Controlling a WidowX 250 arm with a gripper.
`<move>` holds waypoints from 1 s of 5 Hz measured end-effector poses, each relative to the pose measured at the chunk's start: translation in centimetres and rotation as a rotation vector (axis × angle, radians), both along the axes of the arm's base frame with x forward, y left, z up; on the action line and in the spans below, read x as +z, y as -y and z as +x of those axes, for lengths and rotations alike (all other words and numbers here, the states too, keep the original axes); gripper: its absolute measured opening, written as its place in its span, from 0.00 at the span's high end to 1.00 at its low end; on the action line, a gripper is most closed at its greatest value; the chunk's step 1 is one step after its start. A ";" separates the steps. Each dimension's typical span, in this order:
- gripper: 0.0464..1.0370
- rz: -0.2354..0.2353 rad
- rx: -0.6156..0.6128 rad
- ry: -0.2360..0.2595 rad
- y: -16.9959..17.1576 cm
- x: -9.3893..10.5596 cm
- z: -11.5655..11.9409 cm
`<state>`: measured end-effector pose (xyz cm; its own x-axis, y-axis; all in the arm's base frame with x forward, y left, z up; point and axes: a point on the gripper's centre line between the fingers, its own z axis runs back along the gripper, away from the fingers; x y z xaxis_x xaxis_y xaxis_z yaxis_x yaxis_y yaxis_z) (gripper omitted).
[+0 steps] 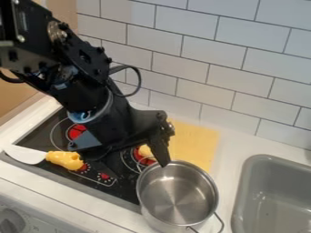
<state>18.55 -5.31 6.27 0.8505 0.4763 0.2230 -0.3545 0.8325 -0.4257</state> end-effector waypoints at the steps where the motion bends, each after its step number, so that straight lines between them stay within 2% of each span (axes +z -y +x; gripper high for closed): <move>1: 0.04 0.003 -0.003 -0.038 0.0 -1.0 -1.1; 2: 0.04 0.009 0.034 -0.036 -0.8 -1.1 -0.9; 3: 0.04 -0.016 0.113 -0.001 -2.2 -1.0 0.6; 4: 0.04 -0.014 0.156 0.048 -3.5 -0.1 3.3; 5: 0.04 -0.008 0.194 0.062 -4.5 0.1 5.1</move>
